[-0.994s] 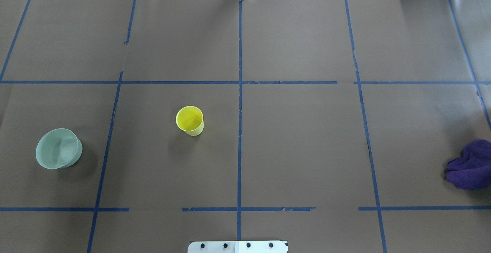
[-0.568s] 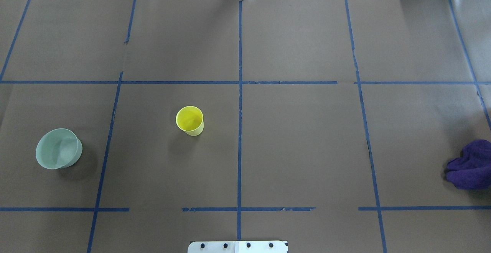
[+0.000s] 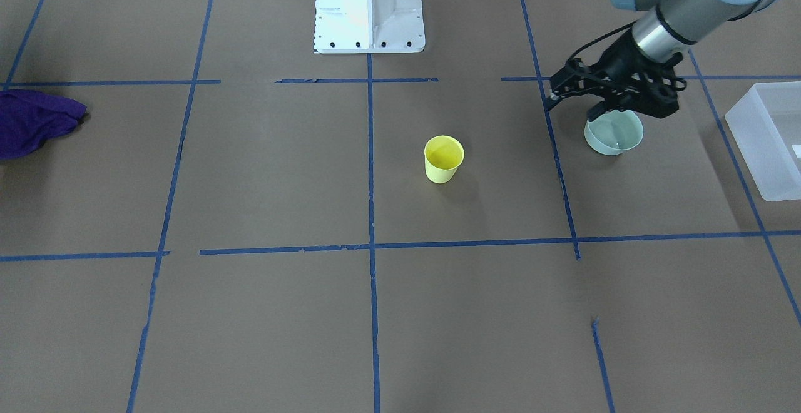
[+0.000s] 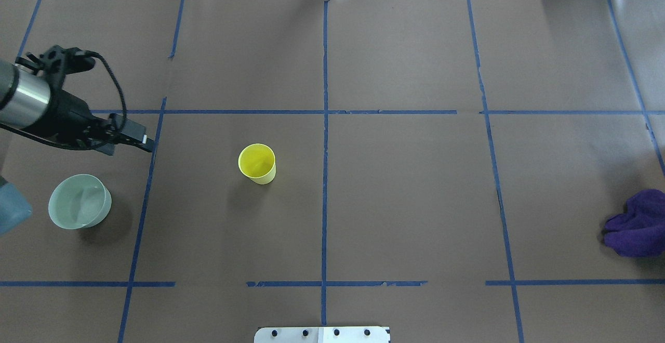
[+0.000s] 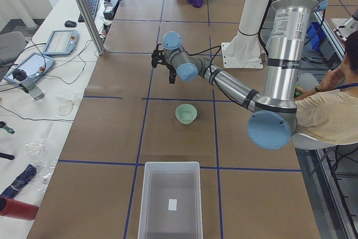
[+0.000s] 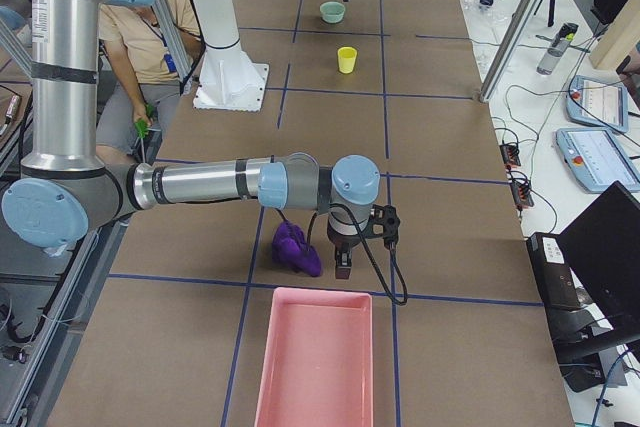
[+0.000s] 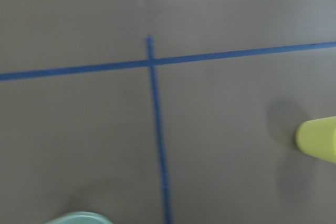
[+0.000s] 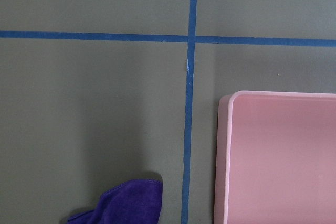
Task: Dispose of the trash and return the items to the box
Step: 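Reach the left gripper to the yellow cup and close on its rim, then lift the yellow cup with the left gripper and carry it toward the clear bin, then lower the yellow cup into the clear bin and open the left gripper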
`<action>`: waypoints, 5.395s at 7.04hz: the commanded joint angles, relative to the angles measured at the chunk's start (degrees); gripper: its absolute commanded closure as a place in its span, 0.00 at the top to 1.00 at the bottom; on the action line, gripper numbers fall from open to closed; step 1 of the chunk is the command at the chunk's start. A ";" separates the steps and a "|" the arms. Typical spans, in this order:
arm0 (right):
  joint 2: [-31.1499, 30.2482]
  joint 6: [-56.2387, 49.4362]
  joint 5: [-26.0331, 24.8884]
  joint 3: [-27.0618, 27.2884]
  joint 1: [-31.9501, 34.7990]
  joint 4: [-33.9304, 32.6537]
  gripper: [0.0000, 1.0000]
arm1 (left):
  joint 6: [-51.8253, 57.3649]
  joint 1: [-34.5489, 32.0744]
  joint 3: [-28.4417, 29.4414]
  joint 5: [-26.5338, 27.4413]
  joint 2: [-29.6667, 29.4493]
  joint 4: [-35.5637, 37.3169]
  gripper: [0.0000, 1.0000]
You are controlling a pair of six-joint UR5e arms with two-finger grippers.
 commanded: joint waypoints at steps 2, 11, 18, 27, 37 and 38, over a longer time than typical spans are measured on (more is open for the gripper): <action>-0.01 -0.10 0.00 -0.42 0.00 0.04 1.00 | -7.70 10.29 4.64 7.79 -9.66 8.00 1.00; 0.08 -0.28 0.00 -1.56 0.00 0.04 1.00 | -6.74 14.09 13.97 17.38 -20.17 15.99 0.96; -0.01 -0.28 0.00 -1.91 0.00 0.04 1.00 | -7.09 15.41 17.24 17.20 -20.26 11.24 0.00; 0.17 -0.19 0.27 -1.38 0.00 0.04 1.00 | 33.77 -18.46 -1.25 7.48 4.32 18.18 0.00; 0.08 -0.19 1.41 -0.59 -0.17 0.04 1.00 | 77.37 -42.09 38.68 -9.43 13.40 4.30 0.00; 0.08 -0.19 1.41 -0.68 -0.35 0.04 1.00 | 77.11 -40.41 39.03 -9.60 13.31 4.29 0.00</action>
